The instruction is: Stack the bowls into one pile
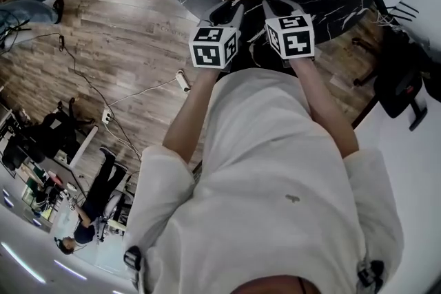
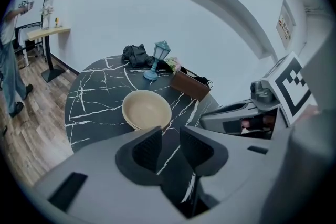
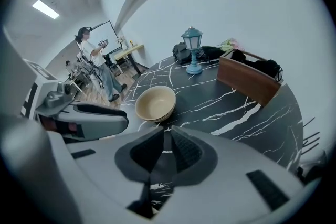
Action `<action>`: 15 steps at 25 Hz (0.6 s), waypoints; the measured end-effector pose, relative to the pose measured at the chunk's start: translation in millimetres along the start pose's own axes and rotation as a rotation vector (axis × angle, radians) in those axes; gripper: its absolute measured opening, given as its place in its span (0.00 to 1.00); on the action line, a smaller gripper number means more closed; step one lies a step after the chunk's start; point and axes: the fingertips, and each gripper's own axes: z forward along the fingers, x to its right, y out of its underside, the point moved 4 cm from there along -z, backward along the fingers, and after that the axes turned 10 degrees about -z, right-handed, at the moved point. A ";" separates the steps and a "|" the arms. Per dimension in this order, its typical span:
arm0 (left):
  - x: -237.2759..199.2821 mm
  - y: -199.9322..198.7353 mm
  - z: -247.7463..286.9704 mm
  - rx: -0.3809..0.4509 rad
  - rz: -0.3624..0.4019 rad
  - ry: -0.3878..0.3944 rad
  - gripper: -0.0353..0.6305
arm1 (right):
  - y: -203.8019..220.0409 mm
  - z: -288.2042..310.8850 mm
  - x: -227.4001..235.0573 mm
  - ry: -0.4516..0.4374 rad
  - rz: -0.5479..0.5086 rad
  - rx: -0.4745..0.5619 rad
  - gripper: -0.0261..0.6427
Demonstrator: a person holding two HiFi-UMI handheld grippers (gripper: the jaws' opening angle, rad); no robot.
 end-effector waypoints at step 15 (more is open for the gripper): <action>65.2 41.0 -43.6 0.129 -0.042 -0.034 0.15 | 30.1 -66.7 -4.5 -0.062 -0.136 0.101 0.05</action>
